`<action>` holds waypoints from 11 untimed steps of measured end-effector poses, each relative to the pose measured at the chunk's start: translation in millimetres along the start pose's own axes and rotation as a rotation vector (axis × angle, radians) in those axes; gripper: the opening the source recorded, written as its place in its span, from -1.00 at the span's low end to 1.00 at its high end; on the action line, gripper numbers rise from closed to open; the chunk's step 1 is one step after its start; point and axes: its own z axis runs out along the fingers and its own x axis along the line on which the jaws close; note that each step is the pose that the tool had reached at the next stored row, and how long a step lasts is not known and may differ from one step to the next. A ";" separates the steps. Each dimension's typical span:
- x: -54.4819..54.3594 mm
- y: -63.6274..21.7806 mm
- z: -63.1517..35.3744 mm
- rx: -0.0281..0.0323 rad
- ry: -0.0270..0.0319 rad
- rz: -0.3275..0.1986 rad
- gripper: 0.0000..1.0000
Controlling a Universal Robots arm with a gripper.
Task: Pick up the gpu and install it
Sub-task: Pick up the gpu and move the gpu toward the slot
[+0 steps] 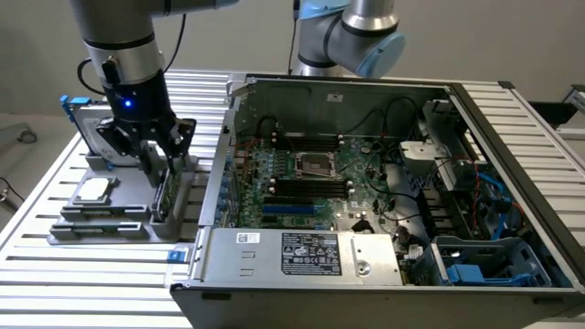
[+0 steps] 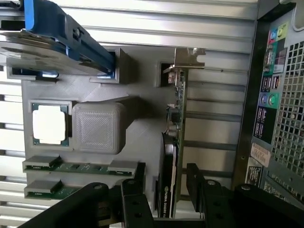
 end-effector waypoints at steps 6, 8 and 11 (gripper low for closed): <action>-3.2 0.2 10.9 0.0008 -0.0009 0.000 -0.04; -3.4 0.7 14.5 0.0007 -0.0013 0.000 -0.04; -3.5 1.1 17.4 0.0009 -0.0013 0.000 -0.04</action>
